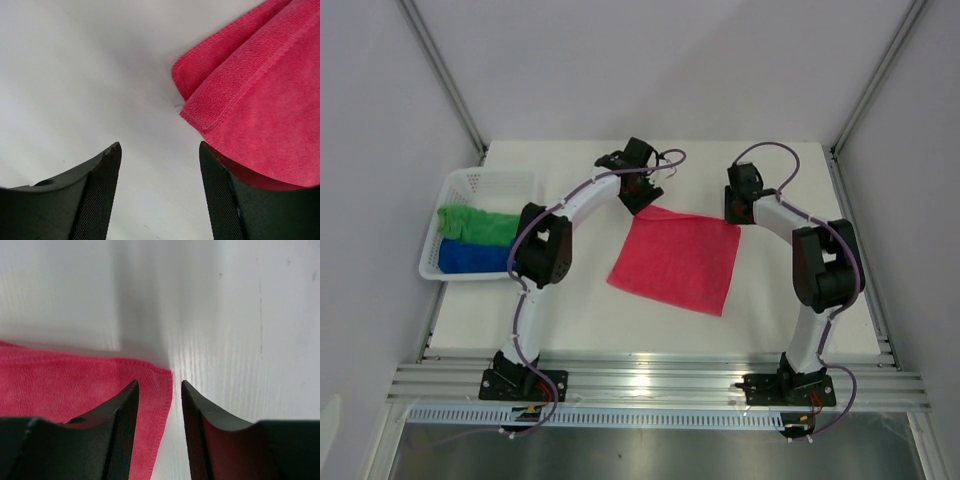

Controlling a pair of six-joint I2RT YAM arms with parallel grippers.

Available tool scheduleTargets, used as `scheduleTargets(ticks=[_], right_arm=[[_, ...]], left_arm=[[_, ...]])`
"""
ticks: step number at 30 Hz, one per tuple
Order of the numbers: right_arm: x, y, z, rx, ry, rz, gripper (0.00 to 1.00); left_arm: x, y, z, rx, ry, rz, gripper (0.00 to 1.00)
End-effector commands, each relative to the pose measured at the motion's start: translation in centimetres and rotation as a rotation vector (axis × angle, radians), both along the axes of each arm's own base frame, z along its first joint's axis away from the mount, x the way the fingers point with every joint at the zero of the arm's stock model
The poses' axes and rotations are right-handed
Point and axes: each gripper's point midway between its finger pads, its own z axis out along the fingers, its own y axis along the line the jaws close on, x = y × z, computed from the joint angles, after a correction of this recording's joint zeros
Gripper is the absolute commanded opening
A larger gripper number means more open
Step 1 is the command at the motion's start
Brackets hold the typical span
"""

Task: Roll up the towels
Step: Fold the towel

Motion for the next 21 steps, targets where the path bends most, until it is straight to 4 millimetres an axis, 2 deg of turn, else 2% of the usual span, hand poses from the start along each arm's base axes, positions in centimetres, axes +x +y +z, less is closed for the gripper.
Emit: scheduleTargets(ticks=[1, 2, 4, 5, 6, 7, 8, 9, 10, 11, 12, 14, 15, 17, 18, 19, 21], right_arm=[[2.7, -1.1, 3.5, 0.003, -0.096, -0.078, 0.43], [2.9, -1.5, 4.1, -0.002, -0.108, -0.097, 0.43], [3.2, -2.1, 5.3, 0.009, -0.125, -0.115, 0.43], [3.1, -2.4, 5.7, 0.009, -0.127, -0.130, 0.40], [3.0, -2.3, 6.4, 0.015, -0.137, -0.128, 0.38], [2.5, -1.7, 6.3, 0.020, -0.132, -0.109, 0.36], [2.2, -0.6, 6.3, 0.047, -0.131, -0.058, 0.31], [2.2, 0.8, 7.4, 0.081, -0.168, -0.010, 0.29], [1.1, 2.8, 6.3, 0.108, -0.145, 0.058, 0.25], [0.7, 4.4, 6.2, 0.151, -0.146, 0.116, 0.19], [0.5, 7.7, 6.7, 0.275, -0.157, 0.229, 0.16], [-0.4, 11.2, 6.0, 0.407, -0.139, 0.322, 0.06], [-0.3, 13.8, 7.2, 0.537, -0.166, 0.379, 0.04], [-0.4, 16.9, 6.7, 0.633, -0.156, 0.430, 0.00], [-0.3, 18.5, 7.3, 0.694, -0.169, 0.462, 0.00], [-0.2, 20.2, 6.6, 0.711, -0.152, 0.491, 0.00], [-0.1, 22.0, 6.4, 0.741, -0.148, 0.521, 0.00]], left_arm=[[1.9, 0.8, 4.4, -0.026, -0.117, 0.080, 0.67], [1.7, 0.9, 5.5, -0.040, -0.126, 0.087, 0.68], [1.2, 1.2, 6.2, -0.059, -0.115, 0.086, 0.68], [1.0, 1.2, 7.1, -0.072, -0.123, 0.077, 0.63], [0.7, 1.1, 7.3, -0.078, -0.120, 0.065, 0.59], [0.3, 1.1, 7.3, -0.081, -0.110, 0.050, 0.56], [-0.5, 0.8, 7.1, -0.092, -0.086, 0.022, 0.50], [-0.9, 0.9, 6.9, -0.093, -0.070, 0.021, 0.47], [-1.9, 1.3, 6.4, -0.083, -0.025, 0.035, 0.44], [-2.6, 1.6, 6.0, -0.075, 0.002, 0.048, 0.38], [-3.5, 1.6, 6.2, -0.094, 0.030, 0.047, 0.36], [-6.1, 2.4, 4.7, -0.114, 0.133, 0.069, 0.35], [-6.8, 2.7, 5.8, -0.144, 0.133, 0.077, 0.35], [-9.5, 4.0, 4.1, -0.156, 0.223, 0.104, 0.36], [-10.0, 4.3, 4.1, -0.166, 0.232, 0.113, 0.36], [-11.3, 5.0, 4.1, -0.182, 0.257, 0.127, 0.36], [-13.3, 5.6, 3.0, -0.181, 0.308, 0.129, 0.36]])
